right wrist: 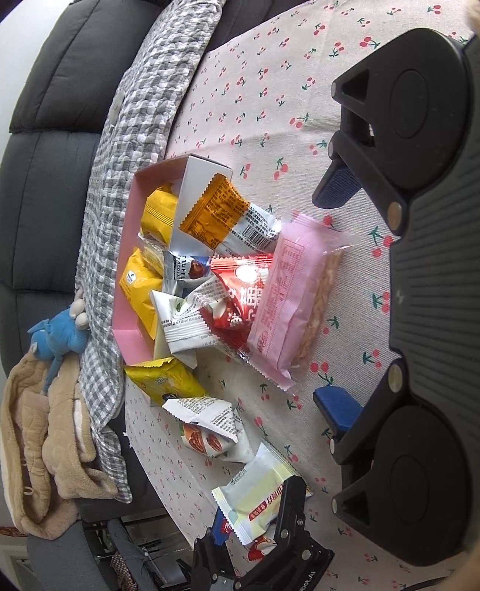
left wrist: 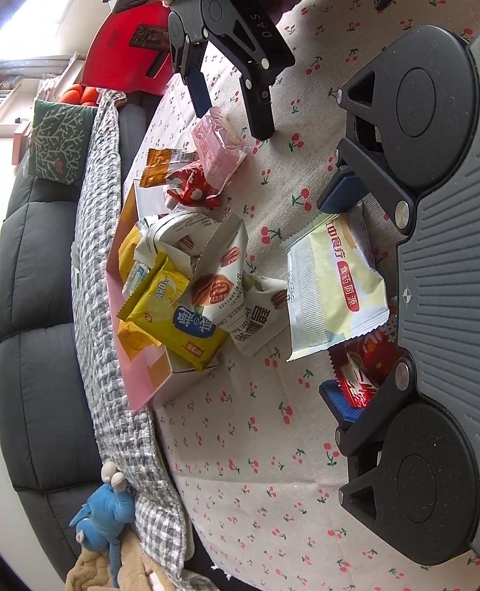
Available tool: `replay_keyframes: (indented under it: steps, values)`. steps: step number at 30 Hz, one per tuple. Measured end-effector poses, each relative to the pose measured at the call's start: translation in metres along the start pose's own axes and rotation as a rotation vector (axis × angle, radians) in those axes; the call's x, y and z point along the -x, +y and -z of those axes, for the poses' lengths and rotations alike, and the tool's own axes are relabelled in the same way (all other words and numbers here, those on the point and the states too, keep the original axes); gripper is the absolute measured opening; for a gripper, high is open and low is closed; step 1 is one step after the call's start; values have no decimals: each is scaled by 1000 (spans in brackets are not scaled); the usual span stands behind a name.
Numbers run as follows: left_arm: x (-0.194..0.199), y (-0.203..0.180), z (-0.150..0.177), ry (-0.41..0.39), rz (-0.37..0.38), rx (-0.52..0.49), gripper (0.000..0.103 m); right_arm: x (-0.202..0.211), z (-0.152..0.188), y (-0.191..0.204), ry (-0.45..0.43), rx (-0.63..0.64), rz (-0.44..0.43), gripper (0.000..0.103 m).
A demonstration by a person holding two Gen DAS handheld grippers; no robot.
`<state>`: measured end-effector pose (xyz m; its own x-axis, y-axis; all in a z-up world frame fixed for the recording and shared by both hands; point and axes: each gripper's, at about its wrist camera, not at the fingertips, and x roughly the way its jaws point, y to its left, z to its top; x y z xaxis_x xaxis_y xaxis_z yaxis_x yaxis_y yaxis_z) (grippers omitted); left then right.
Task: Organize snacks
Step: 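Grasp the white cream-bread packet with the left tool while the right tool grasps the pink wafer packet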
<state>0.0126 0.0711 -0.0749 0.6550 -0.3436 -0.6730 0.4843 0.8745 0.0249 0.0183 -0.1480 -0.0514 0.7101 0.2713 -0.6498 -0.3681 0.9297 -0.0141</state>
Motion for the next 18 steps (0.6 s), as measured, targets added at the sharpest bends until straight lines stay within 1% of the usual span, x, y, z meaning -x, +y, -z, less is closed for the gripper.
replay_keyframes:
  steps: [3,5,6,8,9,10,11,13,16,18]
  values:
    - [1,-1,0,-4,10,-6,92,-4,-3,1,-18,31,-11,103]
    - [3,-3,0,-15,8,-15,84,-4,-3,3,-23,43,-21,103]
    - [4,-4,0,-20,5,-22,82,-4,-3,3,-24,47,-29,102]
    - [5,-4,-1,-28,-5,-29,71,0,-3,7,-29,66,-61,101]
    - [5,-4,-1,-29,-10,-30,67,2,-2,9,-29,75,-75,99]
    - [4,-4,-2,-27,-20,-31,60,3,-2,11,-26,87,-89,98]
    - [4,-3,-3,-26,-25,-31,54,5,-1,15,-21,103,-105,94]
    - [3,-2,-3,-29,-36,-26,48,9,0,20,-10,129,-130,92]
    - [3,-1,-5,-35,-55,-20,43,14,1,30,21,163,-202,90]
    - [3,1,-6,-36,-70,-14,43,18,0,35,38,180,-264,86]
